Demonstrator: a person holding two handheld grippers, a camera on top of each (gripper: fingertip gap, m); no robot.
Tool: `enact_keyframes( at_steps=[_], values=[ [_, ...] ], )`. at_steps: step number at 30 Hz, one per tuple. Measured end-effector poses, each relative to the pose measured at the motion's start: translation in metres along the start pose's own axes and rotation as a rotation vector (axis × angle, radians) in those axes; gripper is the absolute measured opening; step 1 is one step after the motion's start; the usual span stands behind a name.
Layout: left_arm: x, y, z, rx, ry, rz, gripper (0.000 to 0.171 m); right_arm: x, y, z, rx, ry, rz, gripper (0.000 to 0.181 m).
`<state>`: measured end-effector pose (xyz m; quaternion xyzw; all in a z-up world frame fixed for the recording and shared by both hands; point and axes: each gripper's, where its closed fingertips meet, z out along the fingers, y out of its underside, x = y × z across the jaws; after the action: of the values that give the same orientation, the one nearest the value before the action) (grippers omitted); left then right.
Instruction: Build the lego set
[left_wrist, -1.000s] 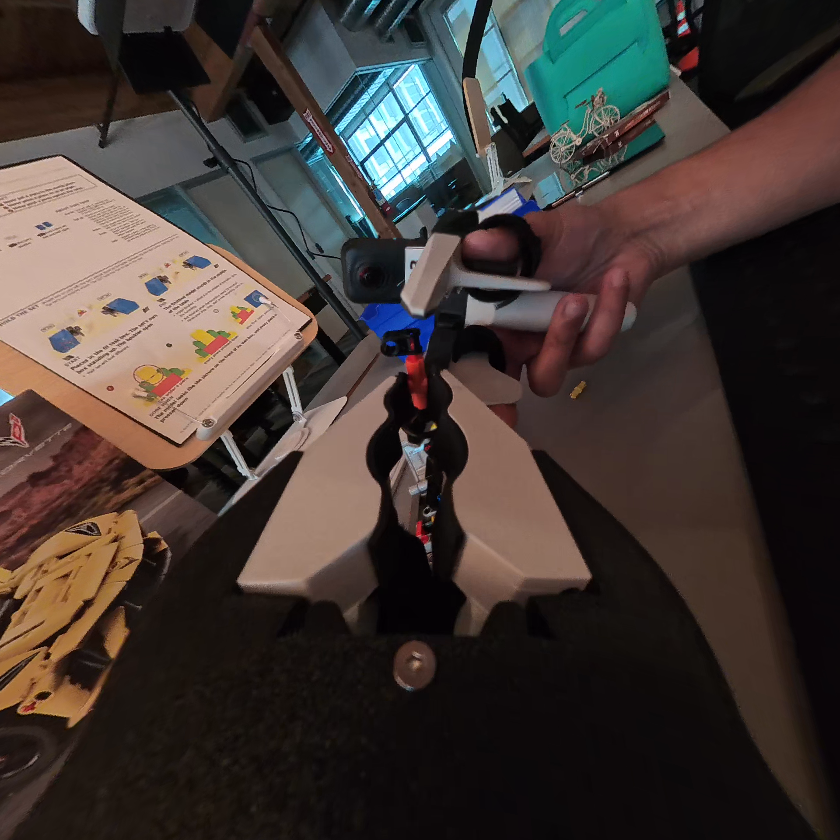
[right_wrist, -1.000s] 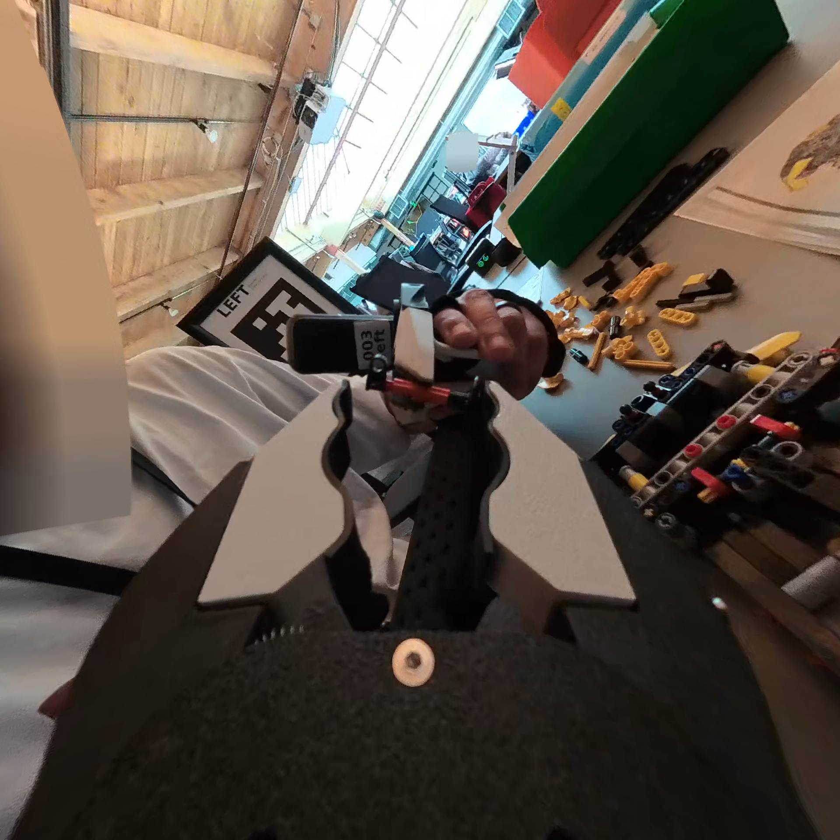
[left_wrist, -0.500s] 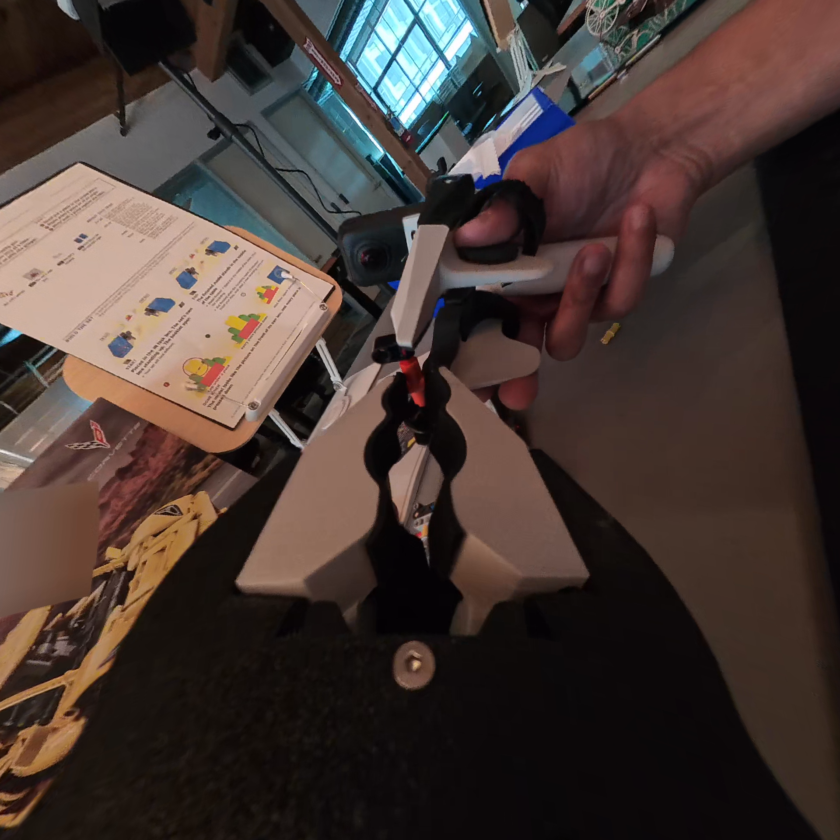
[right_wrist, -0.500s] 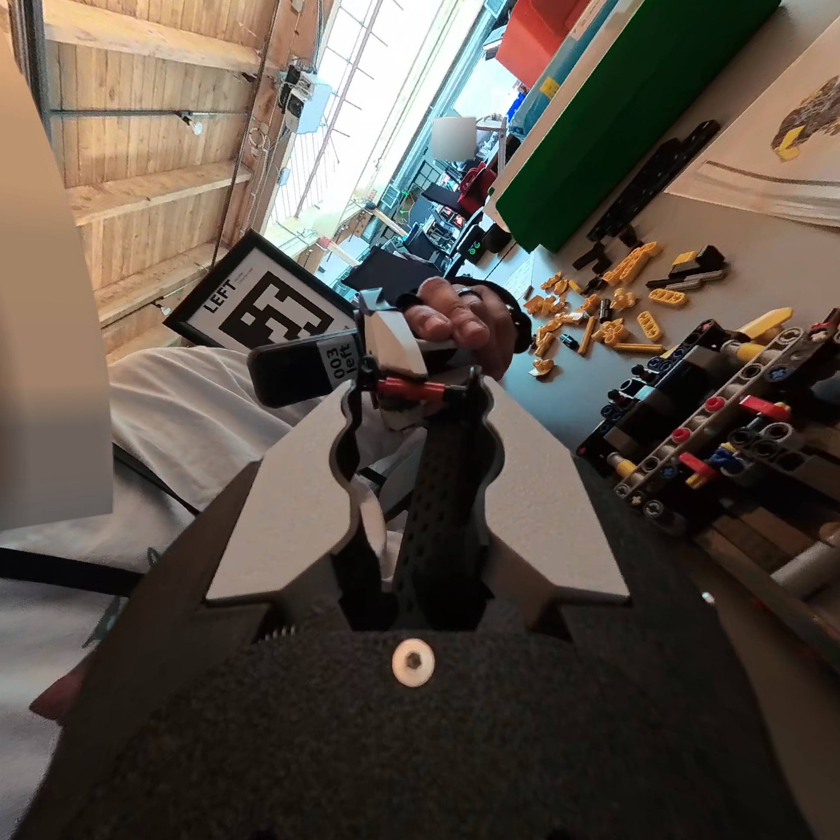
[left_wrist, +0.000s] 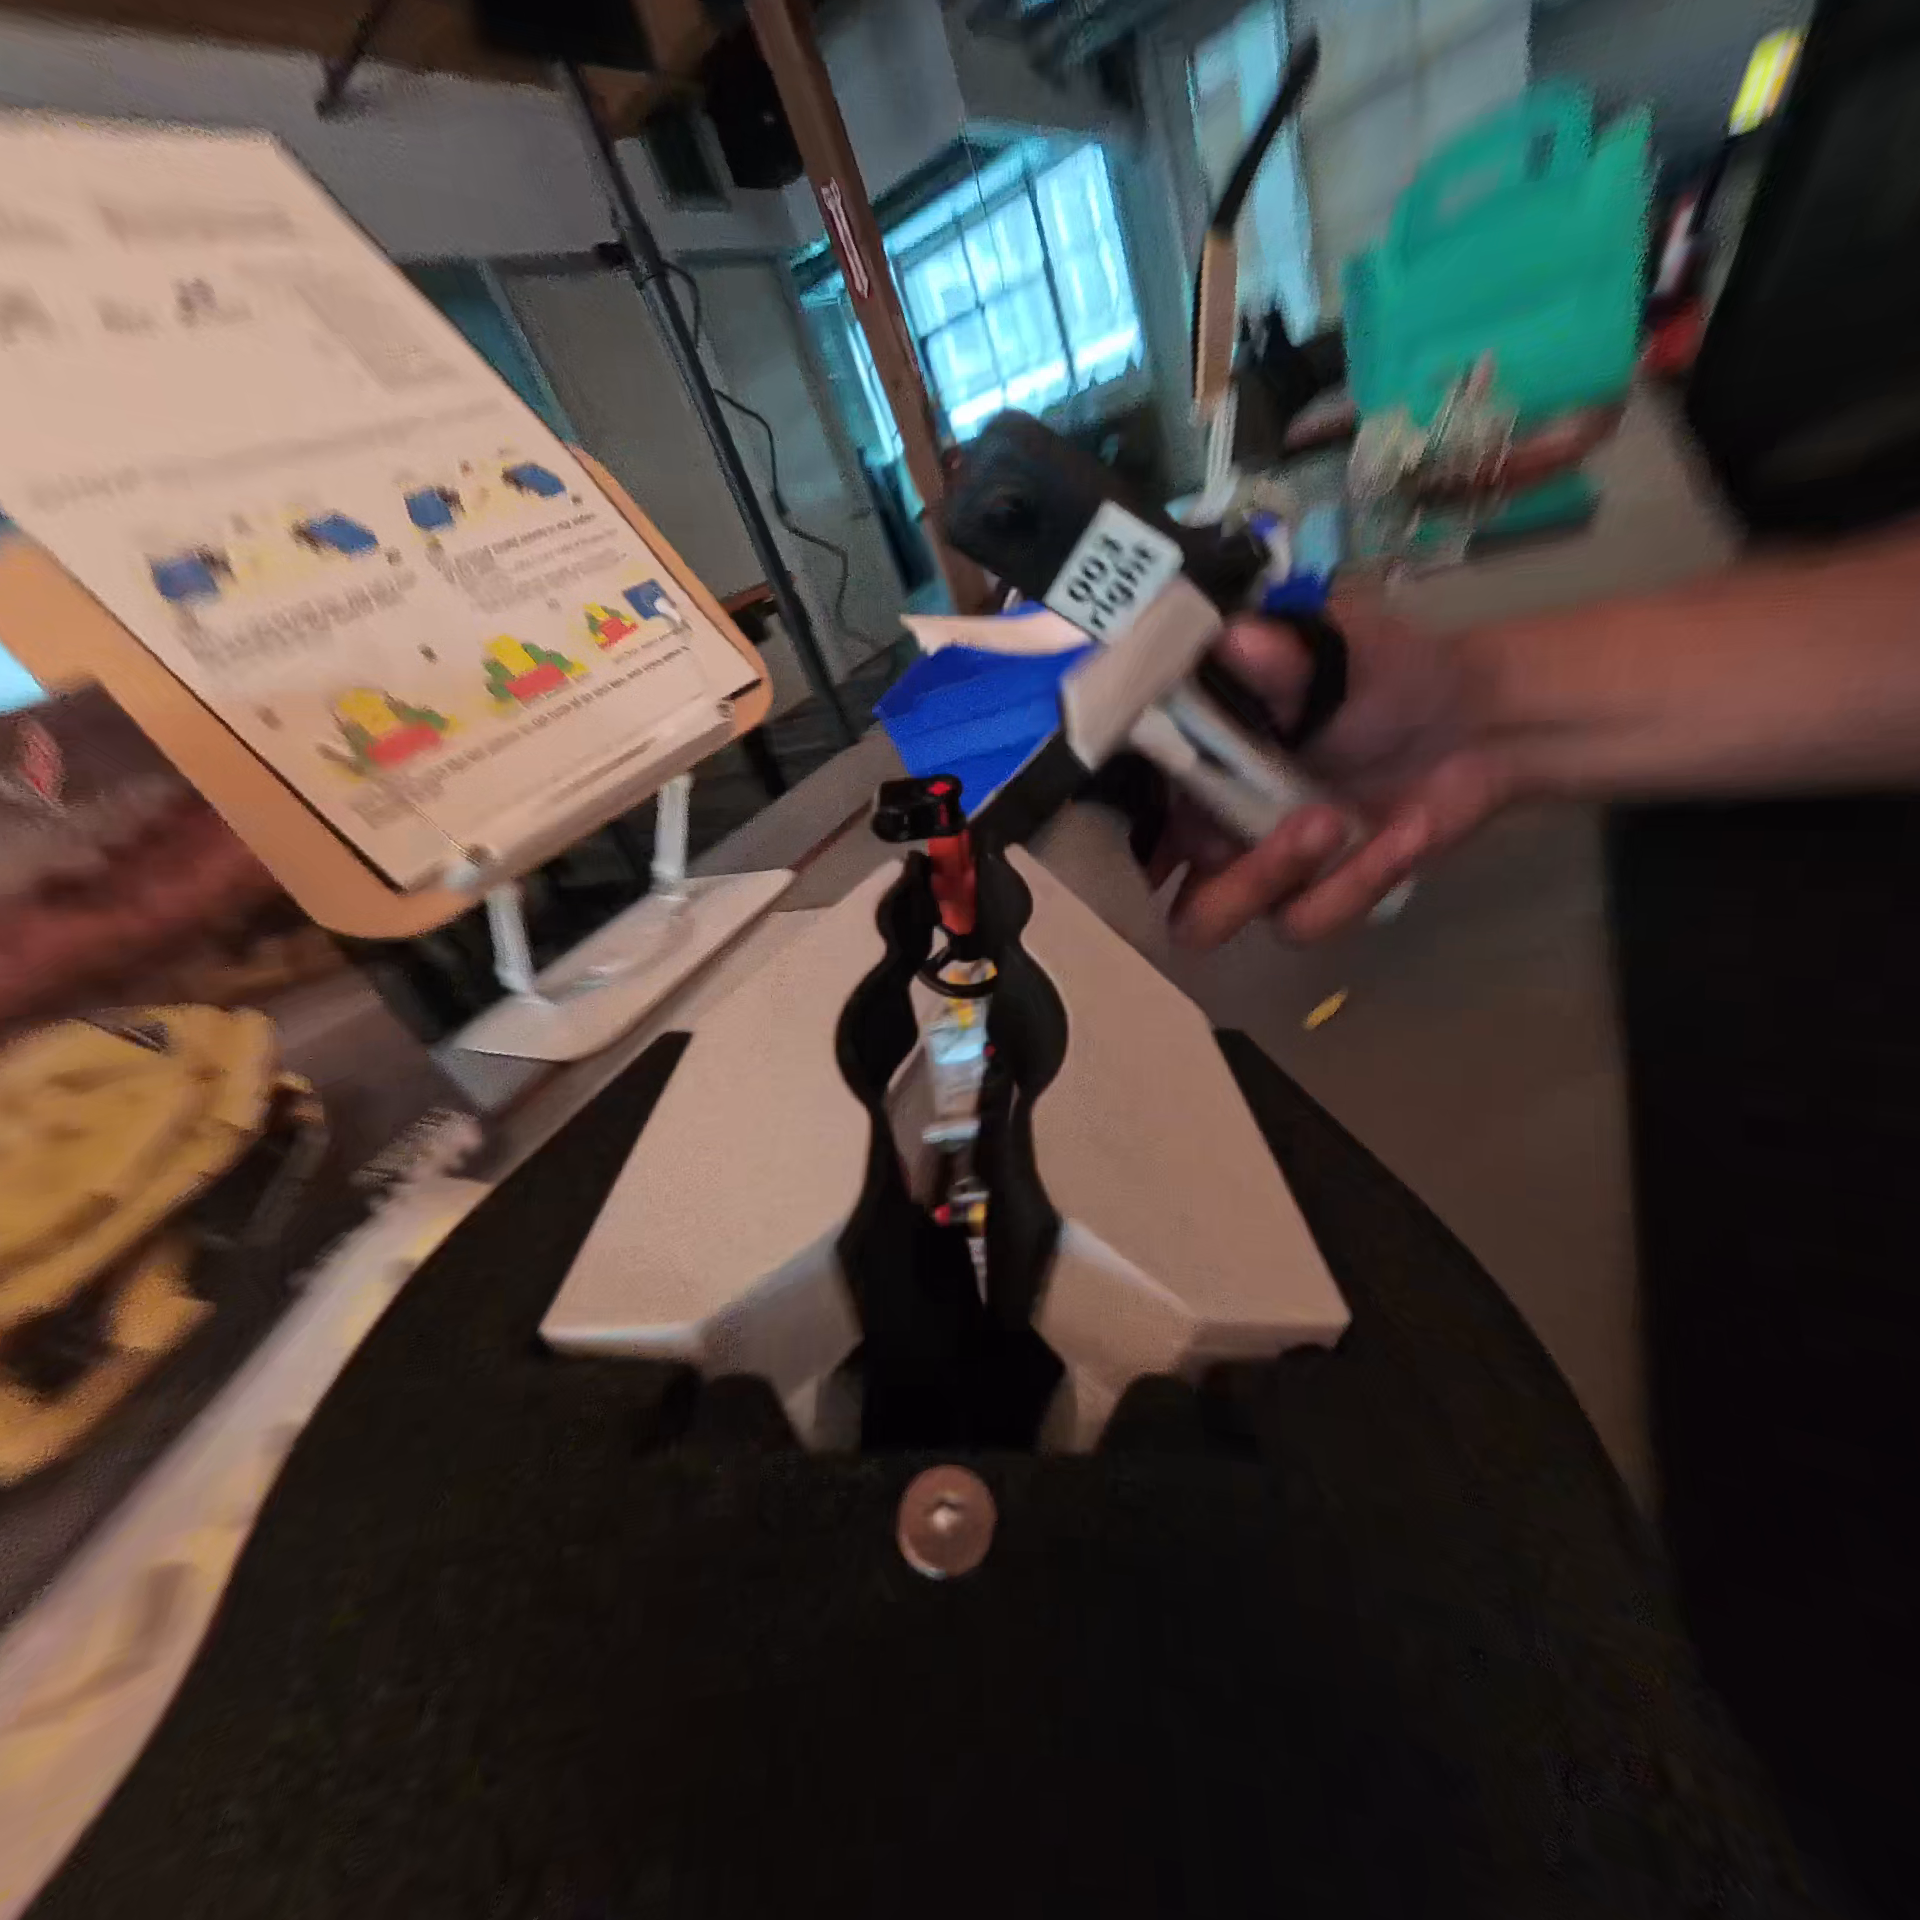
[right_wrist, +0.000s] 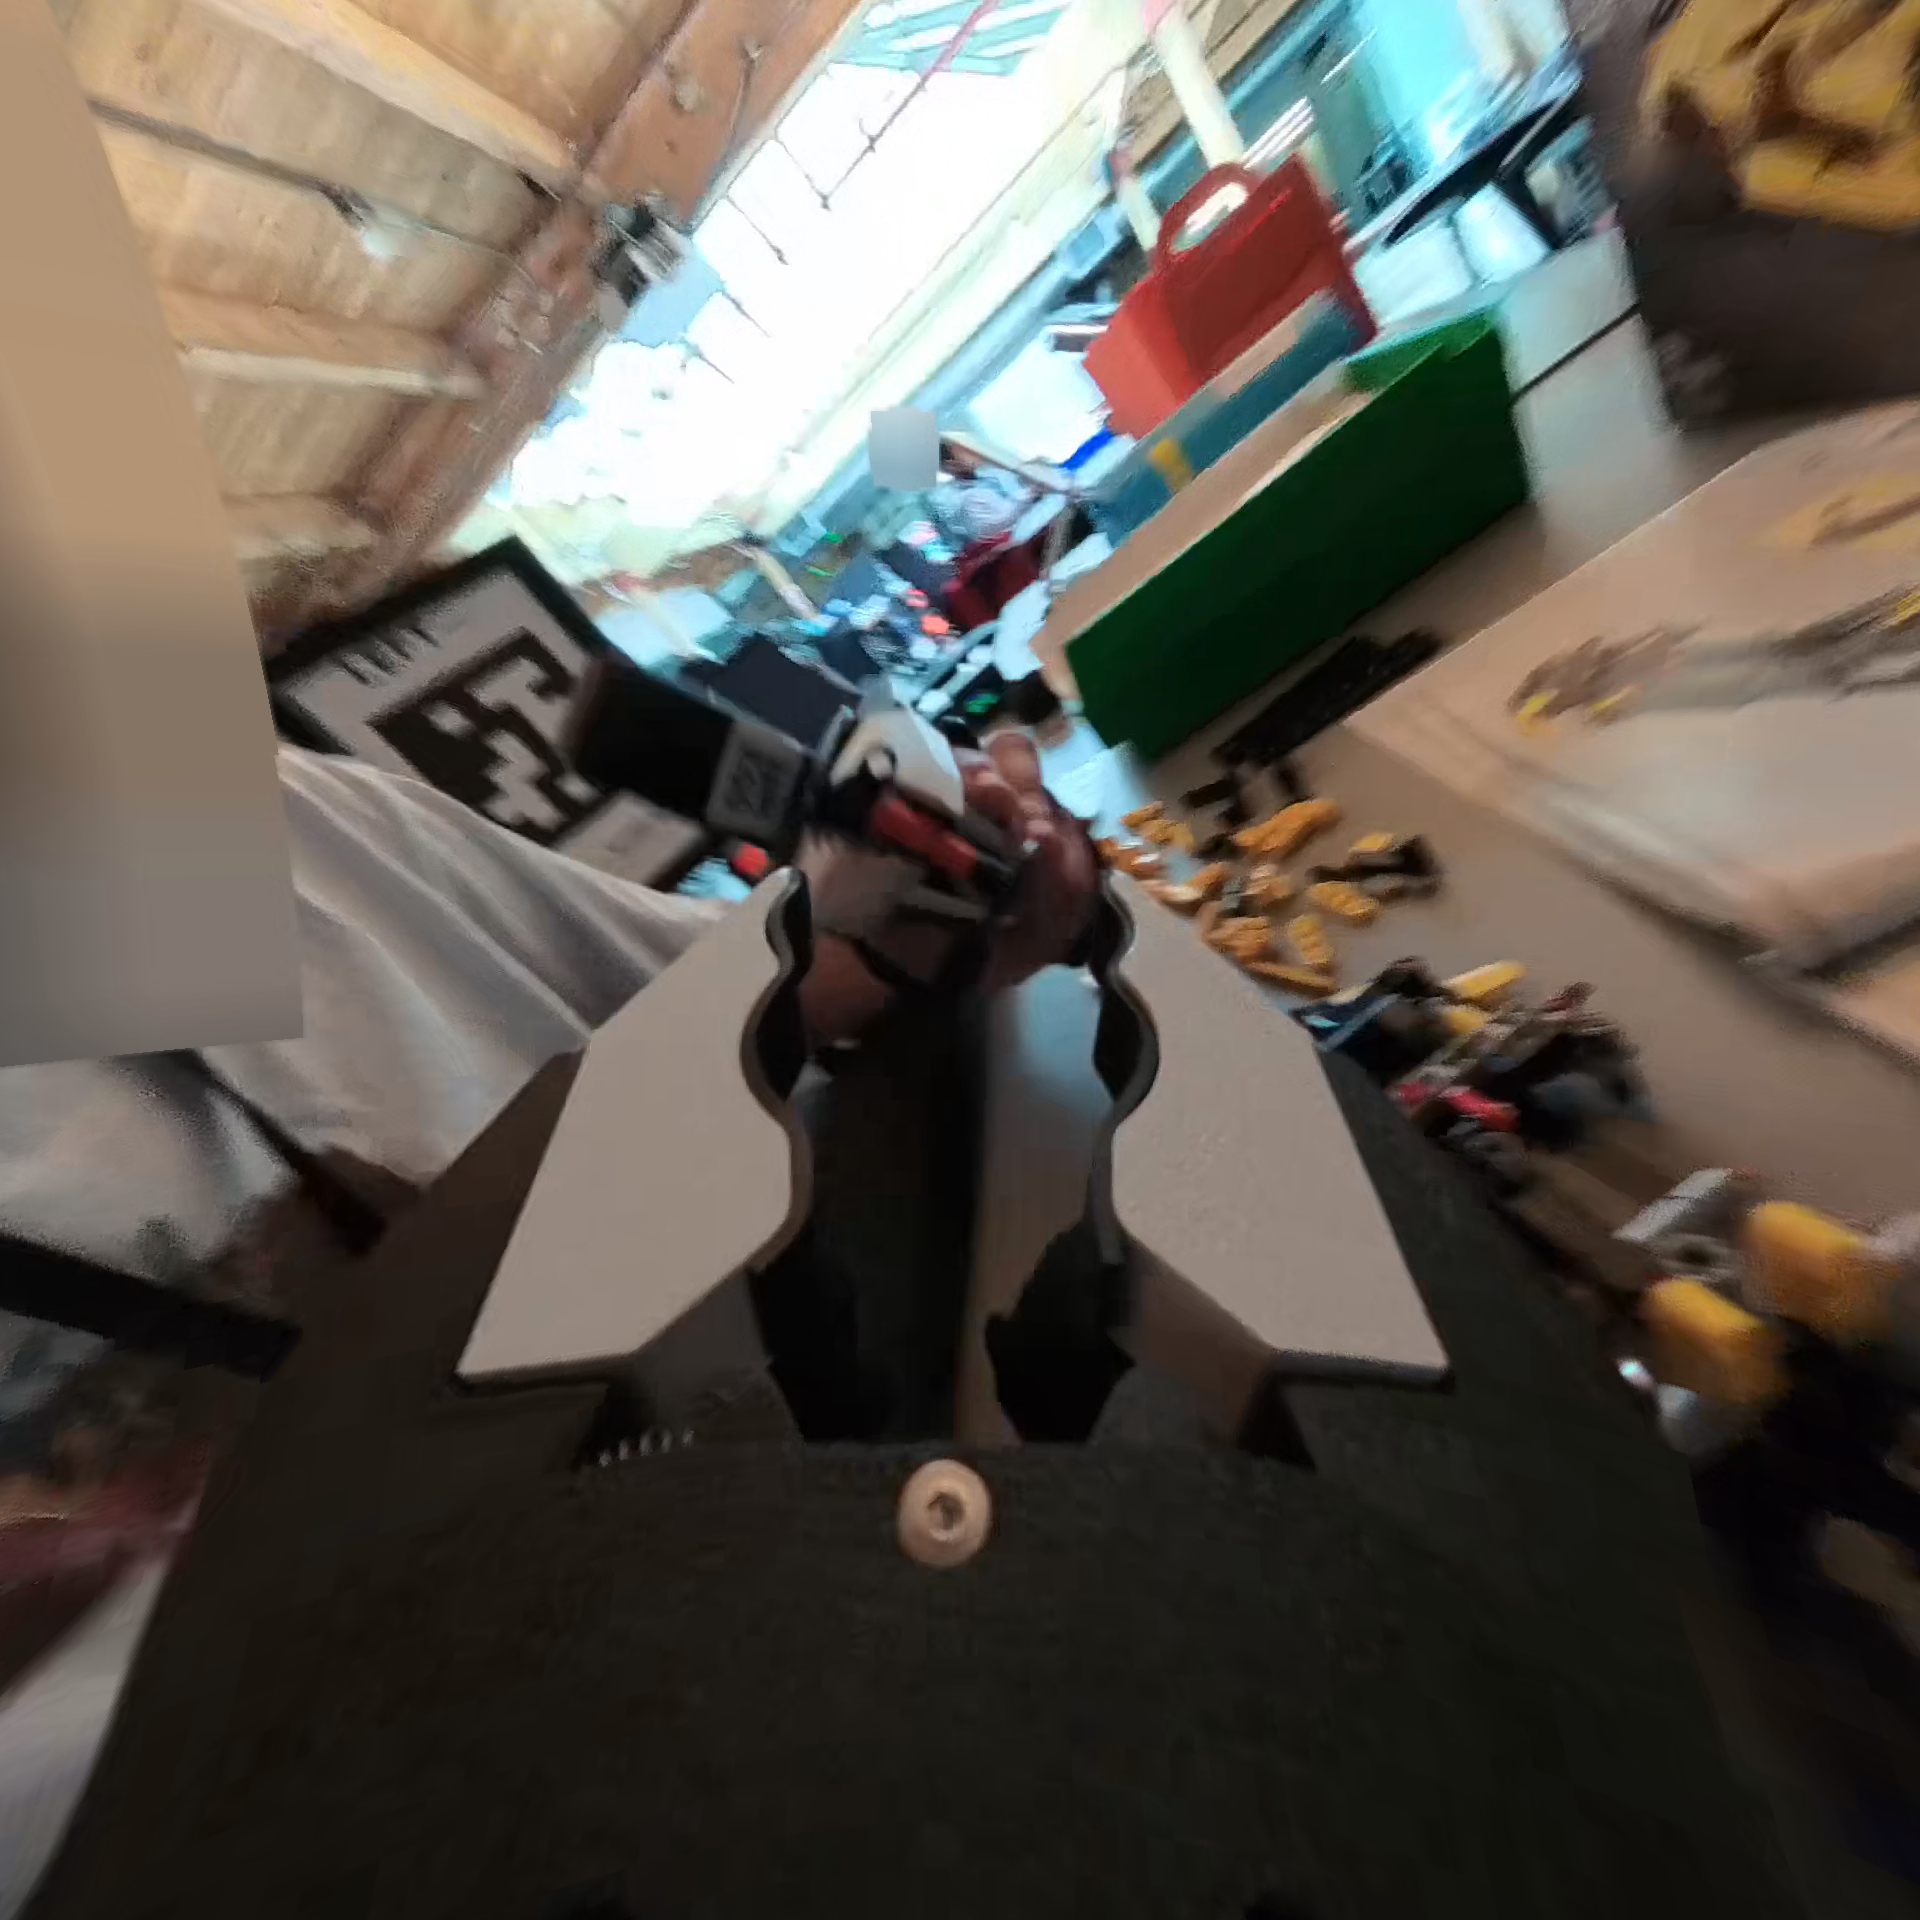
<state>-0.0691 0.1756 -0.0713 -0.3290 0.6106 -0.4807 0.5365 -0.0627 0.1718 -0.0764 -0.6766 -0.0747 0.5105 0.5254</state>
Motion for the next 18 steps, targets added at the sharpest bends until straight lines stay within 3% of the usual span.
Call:
enact_keyframes(
  at_steps=[3, 5, 10, 18],
  values=[
    [-0.008, -0.012, -0.003, 0.112, 0.100, -0.329, 0.005, 0.008, 0.001, 0.002, 0.011, 0.105, -0.202, 0.052],
    [-0.008, -0.016, -0.004, 0.174, 0.152, -0.422, 0.005, -0.002, -0.003, 0.010, 0.066, 0.059, -0.209, 0.051],
    [0.003, -0.031, -0.007, 0.304, 0.260, -0.485, 0.005, -0.017, 0.001, 0.018, 0.050, -0.022, -0.189, 0.049],
    [0.003, -0.027, -0.001, 0.299, 0.264, -0.528, 0.004, -0.017, 0.001, 0.015, 0.048, 0.044, -0.326, 0.022]
  ],
)
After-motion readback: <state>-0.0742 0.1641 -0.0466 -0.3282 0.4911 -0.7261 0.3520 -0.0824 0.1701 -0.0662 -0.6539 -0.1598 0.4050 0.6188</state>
